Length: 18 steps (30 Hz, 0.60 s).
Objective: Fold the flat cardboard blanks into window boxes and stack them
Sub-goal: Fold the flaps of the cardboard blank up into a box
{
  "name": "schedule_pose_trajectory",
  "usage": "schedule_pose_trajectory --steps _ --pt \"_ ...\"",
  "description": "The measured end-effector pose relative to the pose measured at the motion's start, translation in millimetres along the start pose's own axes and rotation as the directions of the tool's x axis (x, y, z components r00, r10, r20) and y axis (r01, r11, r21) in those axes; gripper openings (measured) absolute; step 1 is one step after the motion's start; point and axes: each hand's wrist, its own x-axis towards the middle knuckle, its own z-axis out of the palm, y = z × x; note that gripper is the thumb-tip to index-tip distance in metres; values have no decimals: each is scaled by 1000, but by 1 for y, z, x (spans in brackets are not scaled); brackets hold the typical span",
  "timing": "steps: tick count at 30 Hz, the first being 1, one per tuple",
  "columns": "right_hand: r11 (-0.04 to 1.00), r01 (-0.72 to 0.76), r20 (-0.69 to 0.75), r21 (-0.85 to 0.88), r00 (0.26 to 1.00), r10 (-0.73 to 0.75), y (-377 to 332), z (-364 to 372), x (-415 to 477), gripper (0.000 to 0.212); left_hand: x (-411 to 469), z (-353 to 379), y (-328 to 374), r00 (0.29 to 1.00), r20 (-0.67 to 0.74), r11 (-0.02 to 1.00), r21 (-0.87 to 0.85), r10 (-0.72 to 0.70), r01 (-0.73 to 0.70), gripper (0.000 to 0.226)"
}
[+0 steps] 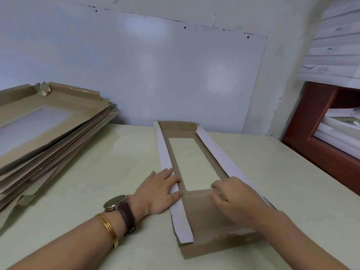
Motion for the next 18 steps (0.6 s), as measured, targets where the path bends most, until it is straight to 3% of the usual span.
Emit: schedule_pose_trajectory --steps 9,15,18 --pt "996 83 92 -30 993 -80 2 35 8 35 3 -20 -23 993 109 998 -46 -38 43 41" --pt "986 65 9 -156 998 -64 -18 48 9 41 4 -24 -8 997 55 995 75 58 -62 58" --pt "977 43 -8 -209 999 -46 -28 52 10 40 3 -24 9 991 4 990 45 134 -134 51"
